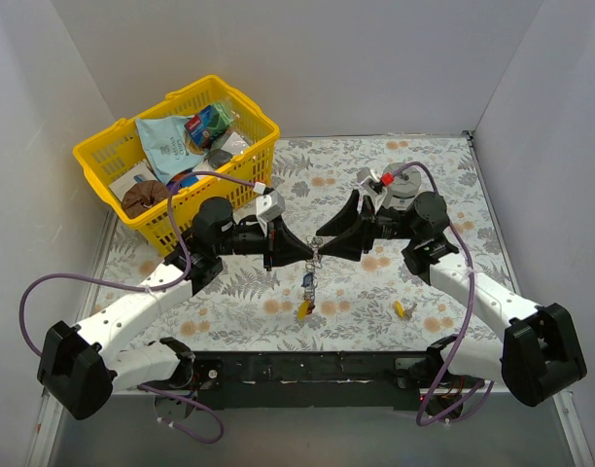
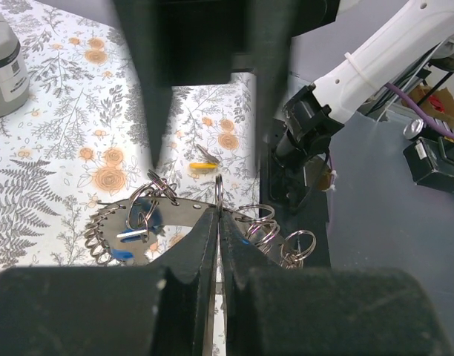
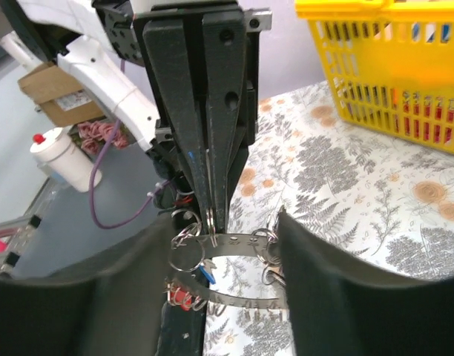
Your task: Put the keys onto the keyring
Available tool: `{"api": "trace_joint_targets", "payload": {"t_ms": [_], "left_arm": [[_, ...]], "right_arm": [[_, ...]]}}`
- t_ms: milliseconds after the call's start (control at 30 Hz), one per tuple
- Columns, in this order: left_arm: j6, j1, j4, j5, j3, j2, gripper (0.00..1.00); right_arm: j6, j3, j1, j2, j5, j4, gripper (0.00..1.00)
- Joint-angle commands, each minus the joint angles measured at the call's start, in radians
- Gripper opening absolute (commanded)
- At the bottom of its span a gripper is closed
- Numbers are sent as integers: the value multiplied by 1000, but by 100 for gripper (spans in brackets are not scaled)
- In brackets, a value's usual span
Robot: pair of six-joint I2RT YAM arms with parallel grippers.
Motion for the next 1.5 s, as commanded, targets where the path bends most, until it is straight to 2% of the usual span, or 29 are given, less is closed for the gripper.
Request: {"api": "trace_joint_targets", "payload": {"t_ms": [0,100,333,600,800,833,967,1300,1467], "left_arm": [[18,-1,29,-45,0,-56,0],[36,-1,24,-59,-6,-72,0],[103,-1,-22,-107,-2,-93,0],[212,-1,-83,-185,9,-122,0],[264,-1,-109,-222,15,-127,0],[268,-1,-114,-222,17,-127,0],[278,-1,-124,-203,32,-118,0],[283,-2,-146,-164,57,-104,0],[283,-2,-172,-159,60,-104,0]], "right_arm": [[-11,-4,-19,-54,60,-1,77],[-1,-4,-33,-70,65,1,82],[6,24,-41,-73,42,-19,84],[-48,68,-39,-77,28,-121,90],[-114,118,-28,-73,22,-219,79],[-131,128,-22,-70,25,-274,75],[-244,192,34,-47,62,-425,70],[-585,382,163,33,322,-893,57],[-651,413,200,47,410,-967,50]]}}
